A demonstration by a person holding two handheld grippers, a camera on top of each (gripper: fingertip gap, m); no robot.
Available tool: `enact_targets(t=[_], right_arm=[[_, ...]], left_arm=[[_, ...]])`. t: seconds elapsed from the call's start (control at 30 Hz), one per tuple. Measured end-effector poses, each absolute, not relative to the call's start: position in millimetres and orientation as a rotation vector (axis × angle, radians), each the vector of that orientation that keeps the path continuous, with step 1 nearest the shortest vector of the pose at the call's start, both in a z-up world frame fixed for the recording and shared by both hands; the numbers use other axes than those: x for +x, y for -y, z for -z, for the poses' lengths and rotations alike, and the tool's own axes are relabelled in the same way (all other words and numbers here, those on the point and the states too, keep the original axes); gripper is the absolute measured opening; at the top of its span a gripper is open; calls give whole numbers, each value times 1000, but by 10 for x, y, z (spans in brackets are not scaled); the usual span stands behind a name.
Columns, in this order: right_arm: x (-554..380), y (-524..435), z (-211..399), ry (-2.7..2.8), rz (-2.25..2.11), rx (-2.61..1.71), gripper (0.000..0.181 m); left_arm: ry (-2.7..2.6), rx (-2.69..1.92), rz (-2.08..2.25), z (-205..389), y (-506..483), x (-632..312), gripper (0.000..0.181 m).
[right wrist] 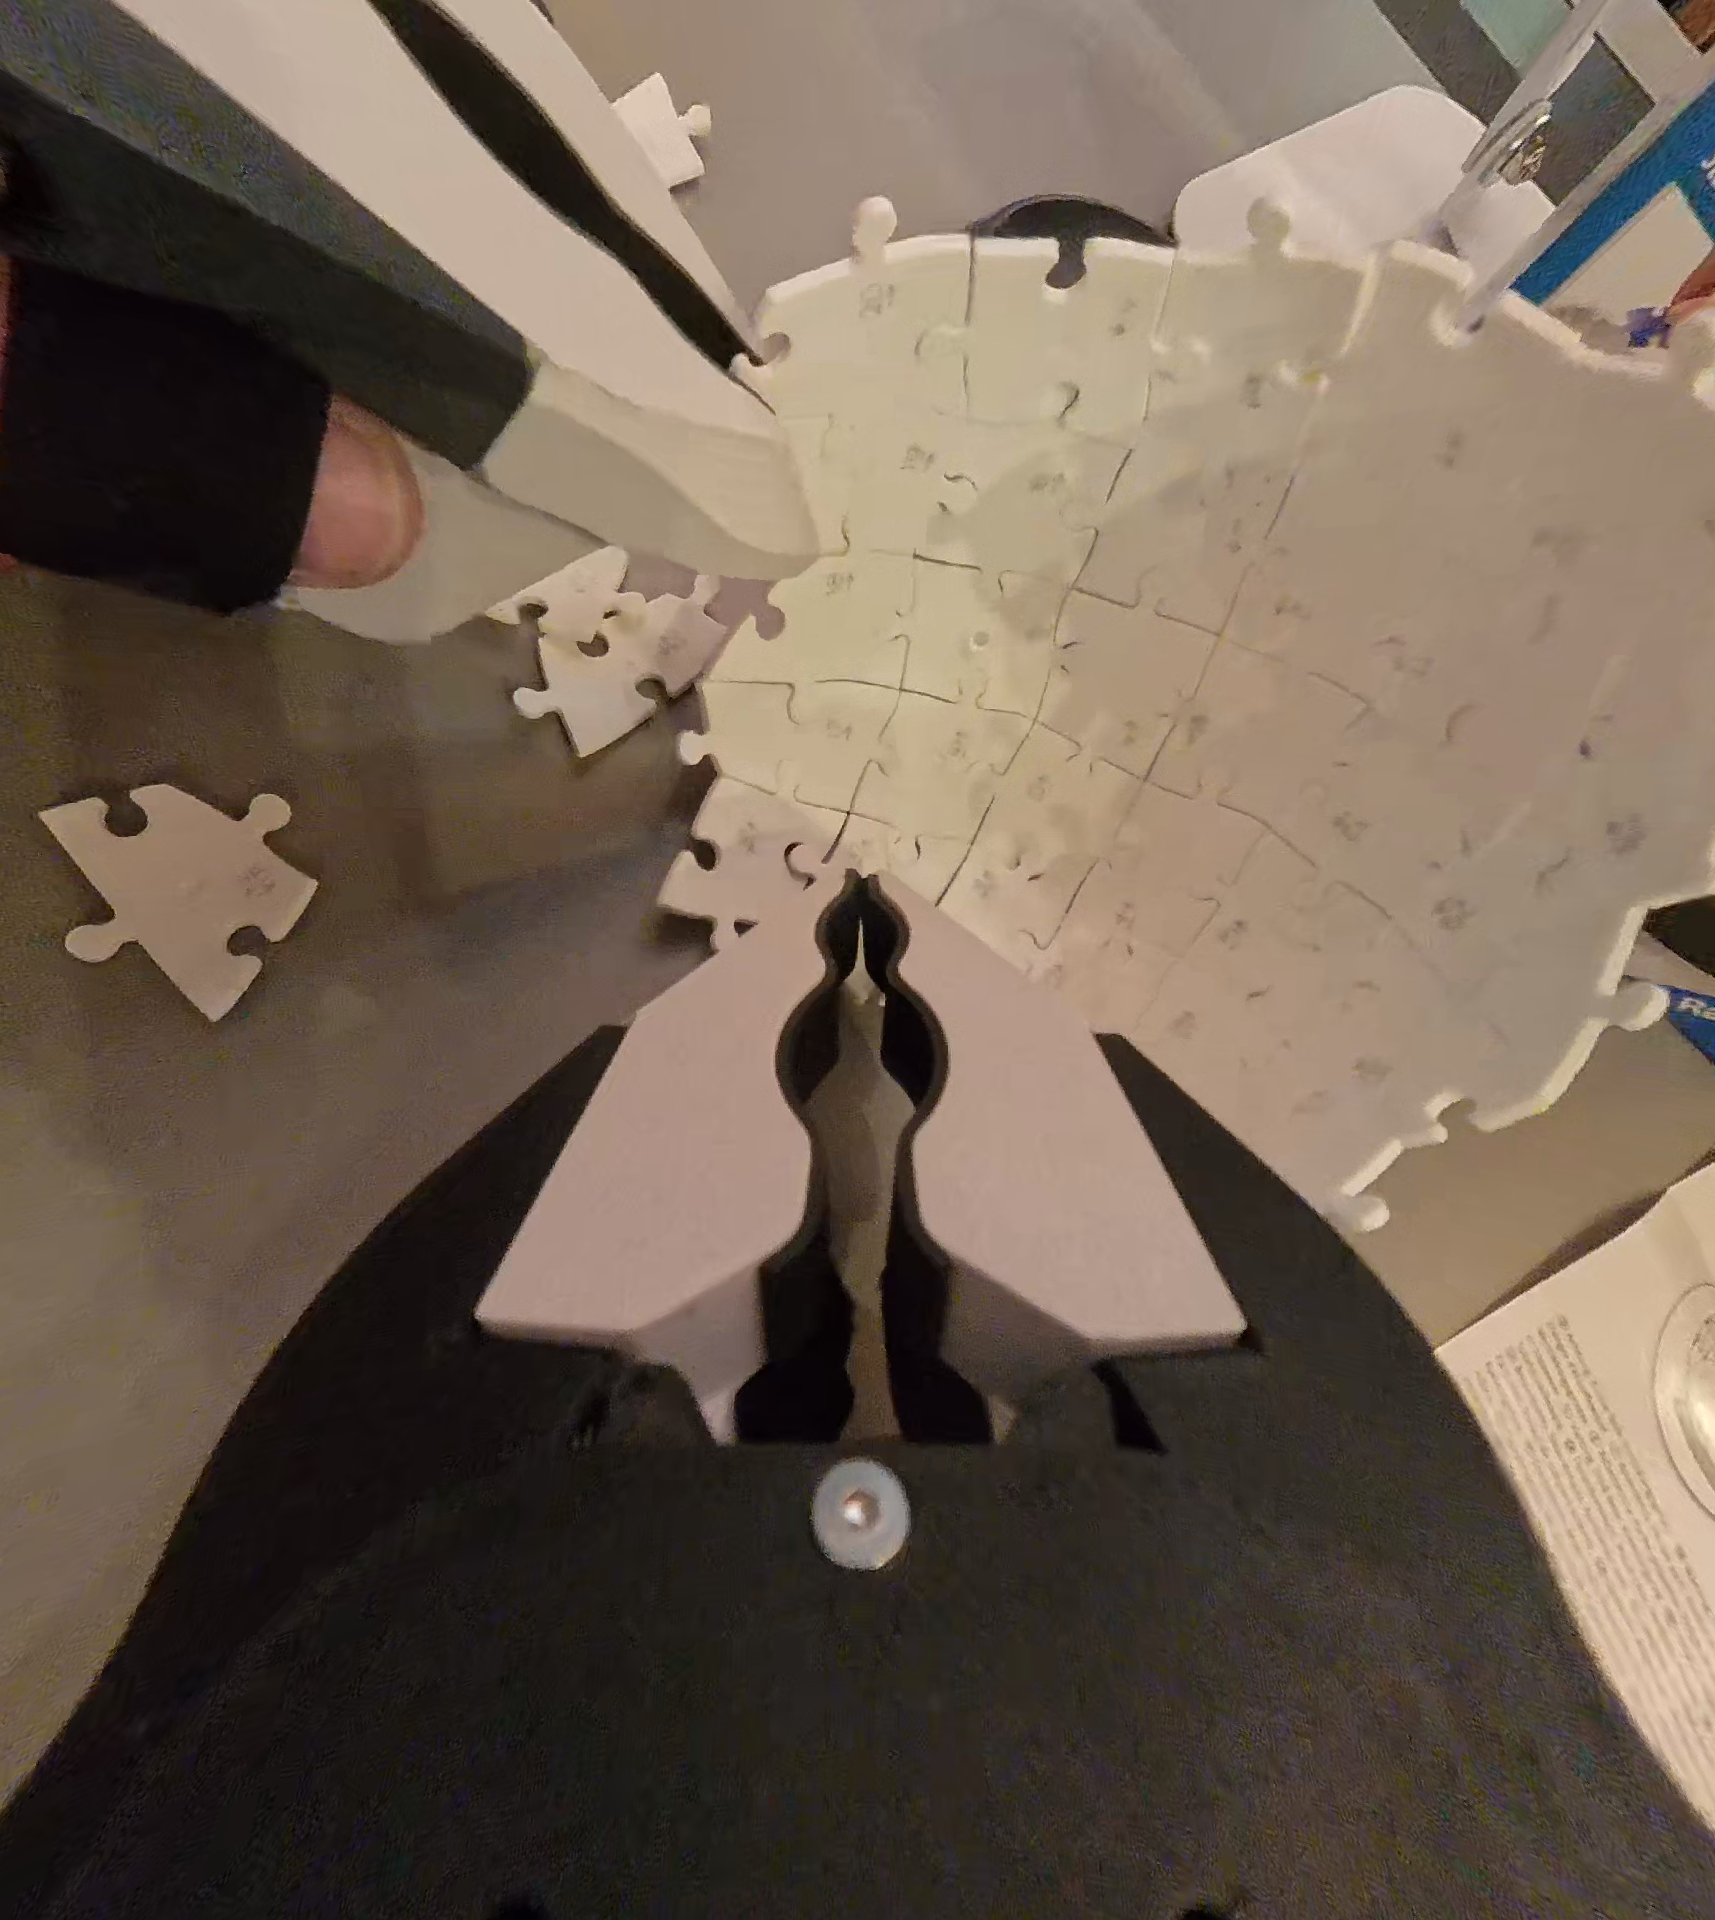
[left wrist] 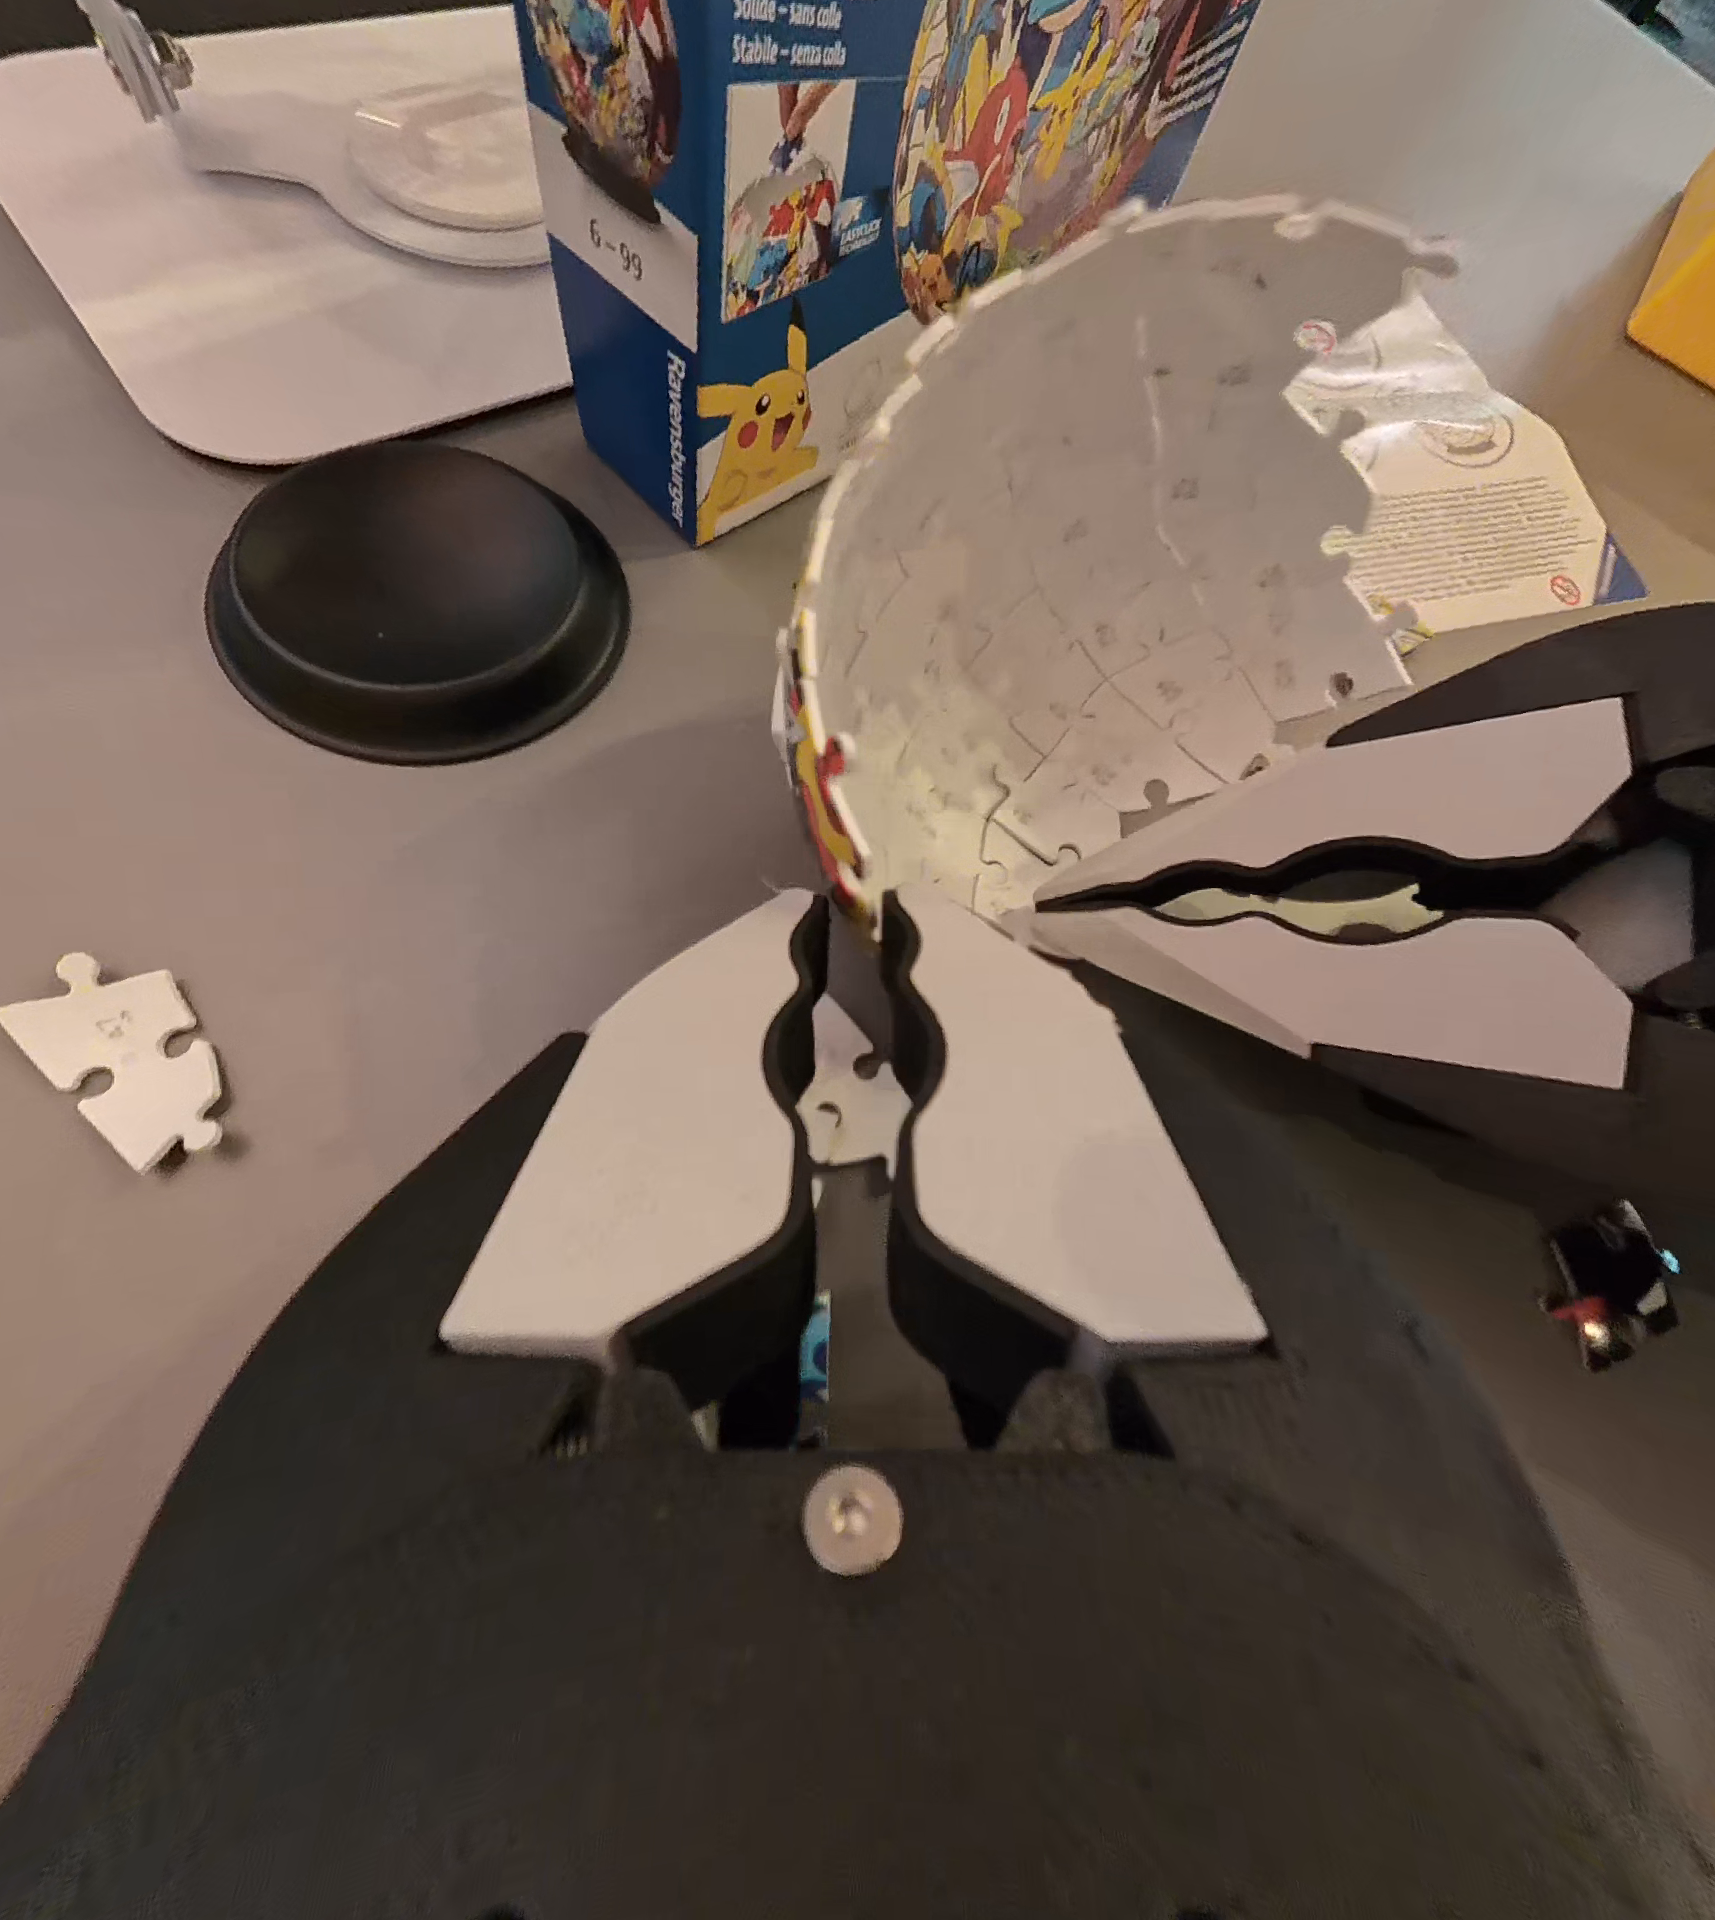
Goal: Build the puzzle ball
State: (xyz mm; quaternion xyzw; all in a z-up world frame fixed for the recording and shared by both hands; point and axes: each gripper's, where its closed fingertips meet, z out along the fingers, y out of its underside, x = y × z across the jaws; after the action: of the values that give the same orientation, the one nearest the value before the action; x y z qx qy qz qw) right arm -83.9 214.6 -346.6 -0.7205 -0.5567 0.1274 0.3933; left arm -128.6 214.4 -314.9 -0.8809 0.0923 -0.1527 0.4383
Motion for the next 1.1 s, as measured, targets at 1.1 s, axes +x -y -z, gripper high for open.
enact_targets(t=[1.1], right_arm=[[-809, -2195, 3464, 1360, -446, -1915, 0]], left_arm=[[-725, -2101, -140, 3315, -2025, -1072, 44]])
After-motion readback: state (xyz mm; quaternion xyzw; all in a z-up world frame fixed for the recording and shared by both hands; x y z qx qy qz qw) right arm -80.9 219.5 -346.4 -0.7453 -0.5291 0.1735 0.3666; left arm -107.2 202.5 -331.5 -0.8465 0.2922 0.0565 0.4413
